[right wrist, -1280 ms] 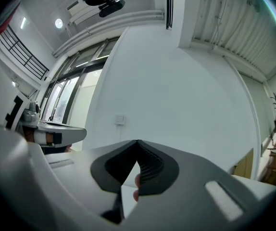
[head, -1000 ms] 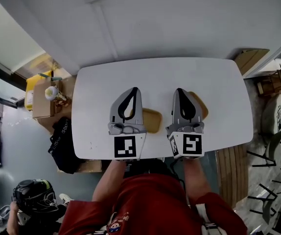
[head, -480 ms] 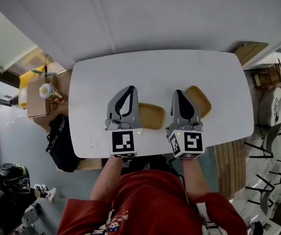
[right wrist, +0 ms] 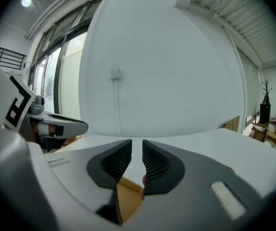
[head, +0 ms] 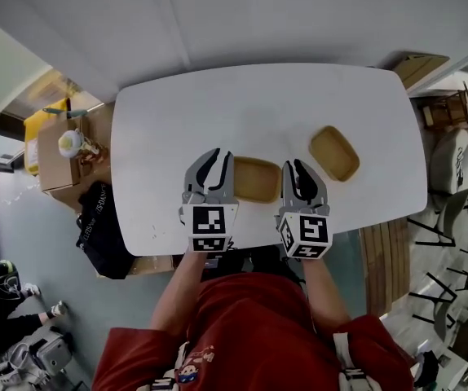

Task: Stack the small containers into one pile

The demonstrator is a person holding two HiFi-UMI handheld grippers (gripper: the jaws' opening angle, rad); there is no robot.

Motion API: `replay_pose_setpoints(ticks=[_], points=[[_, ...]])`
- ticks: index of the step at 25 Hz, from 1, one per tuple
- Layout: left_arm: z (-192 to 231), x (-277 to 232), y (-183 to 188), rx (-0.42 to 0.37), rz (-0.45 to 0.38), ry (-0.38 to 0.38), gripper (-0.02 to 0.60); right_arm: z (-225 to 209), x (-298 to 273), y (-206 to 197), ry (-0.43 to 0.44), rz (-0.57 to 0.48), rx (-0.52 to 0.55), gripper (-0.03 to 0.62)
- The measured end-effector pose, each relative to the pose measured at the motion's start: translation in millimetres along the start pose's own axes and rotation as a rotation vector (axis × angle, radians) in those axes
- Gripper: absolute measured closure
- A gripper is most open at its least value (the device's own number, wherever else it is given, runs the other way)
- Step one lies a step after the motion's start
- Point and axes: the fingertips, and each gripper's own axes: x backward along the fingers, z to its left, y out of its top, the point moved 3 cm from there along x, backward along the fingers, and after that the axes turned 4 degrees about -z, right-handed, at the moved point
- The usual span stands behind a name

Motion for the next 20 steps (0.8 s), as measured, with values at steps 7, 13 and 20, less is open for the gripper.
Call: replay_pose_setpoints(ticks=[7,13,20], points=[[-2,-8,-62,-0.013,0.174,-0.040,0.482,-6,4,-61,-0.110,0.198,-0.027,0.505],[1,-12,-98,0.000,0.276,-0.064,0.469,-8,4,-105,-0.139,0.344,-0.152,0.484],[-2,-20,-132,0.021,0.382,-0.113,0.456,-4,3,-132,-0.145,0.446,-0.225,0.474]])
